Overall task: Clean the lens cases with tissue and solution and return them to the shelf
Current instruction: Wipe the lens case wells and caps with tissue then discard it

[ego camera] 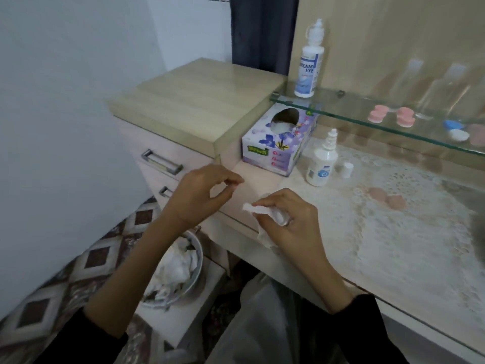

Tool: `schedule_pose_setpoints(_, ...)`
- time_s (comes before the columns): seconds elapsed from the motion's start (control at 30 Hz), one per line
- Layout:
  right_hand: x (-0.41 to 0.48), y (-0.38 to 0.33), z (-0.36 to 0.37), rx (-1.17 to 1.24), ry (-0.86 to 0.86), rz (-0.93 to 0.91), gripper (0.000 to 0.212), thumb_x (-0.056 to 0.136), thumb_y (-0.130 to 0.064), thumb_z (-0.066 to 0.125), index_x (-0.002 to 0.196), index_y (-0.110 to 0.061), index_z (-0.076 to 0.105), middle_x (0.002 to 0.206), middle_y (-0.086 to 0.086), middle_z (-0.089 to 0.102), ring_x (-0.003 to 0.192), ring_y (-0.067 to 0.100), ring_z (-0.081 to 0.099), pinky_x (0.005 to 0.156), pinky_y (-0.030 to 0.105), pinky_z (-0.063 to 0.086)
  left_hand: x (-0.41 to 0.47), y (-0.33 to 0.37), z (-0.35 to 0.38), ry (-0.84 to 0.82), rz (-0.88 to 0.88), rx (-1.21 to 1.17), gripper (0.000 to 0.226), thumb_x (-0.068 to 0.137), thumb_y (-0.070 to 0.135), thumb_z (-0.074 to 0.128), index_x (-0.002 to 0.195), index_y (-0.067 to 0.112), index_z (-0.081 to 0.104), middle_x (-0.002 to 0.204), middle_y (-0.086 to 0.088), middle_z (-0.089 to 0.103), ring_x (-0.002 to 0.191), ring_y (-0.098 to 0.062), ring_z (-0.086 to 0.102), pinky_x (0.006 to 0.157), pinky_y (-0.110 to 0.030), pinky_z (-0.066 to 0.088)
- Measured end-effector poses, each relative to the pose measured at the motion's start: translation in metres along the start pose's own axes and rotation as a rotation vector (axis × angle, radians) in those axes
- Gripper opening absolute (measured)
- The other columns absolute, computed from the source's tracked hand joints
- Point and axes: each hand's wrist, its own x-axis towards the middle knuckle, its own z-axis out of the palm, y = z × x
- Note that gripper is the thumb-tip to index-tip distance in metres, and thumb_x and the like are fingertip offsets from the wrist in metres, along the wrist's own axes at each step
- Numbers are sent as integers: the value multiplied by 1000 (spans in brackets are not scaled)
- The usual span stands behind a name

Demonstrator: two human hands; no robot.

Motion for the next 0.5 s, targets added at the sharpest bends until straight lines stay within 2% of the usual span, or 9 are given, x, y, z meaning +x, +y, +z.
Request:
schedule_pose_setpoints(0.1,4,-8,27,-8,-48,-12,14,76,-14,73,90,-14,77,88,-2,69,80,6,63,71,17,48,-24,-18,-18,28,-58,45,23,89,23,56,102,12,72,97,1,71,83,-13,65,71,-34,54)
schedule_pose_setpoints(0.17,6,-13,46,6,-80,-37,14,76,-13,72,89,-13,77,88,-2,70,79,6,62,69,14,48,-39,-30,-30,50,-99,87,21,89,23,56,101,15,72,95,3,71,82,-10,65,70,-33,54)
schedule_pose_setpoints(0.33,7,-24,91,46,-166,-83,16,77,-15,69,91,-11,75,90,0,70,81,11,65,71,23,52,-71,-58,-56,64,-229,157,25,90,31,52,102,20,71,95,7,70,85,-11,64,71,-36,54)
schedule_pose_setpoints(0.5,5,-29,138,56,-293,-120,14,78,-12,68,91,-9,74,88,2,70,78,15,65,70,35,53,-103,-87,-69,94,-345,216,22,89,25,53,103,25,70,92,9,69,83,-14,61,69,-41,52)
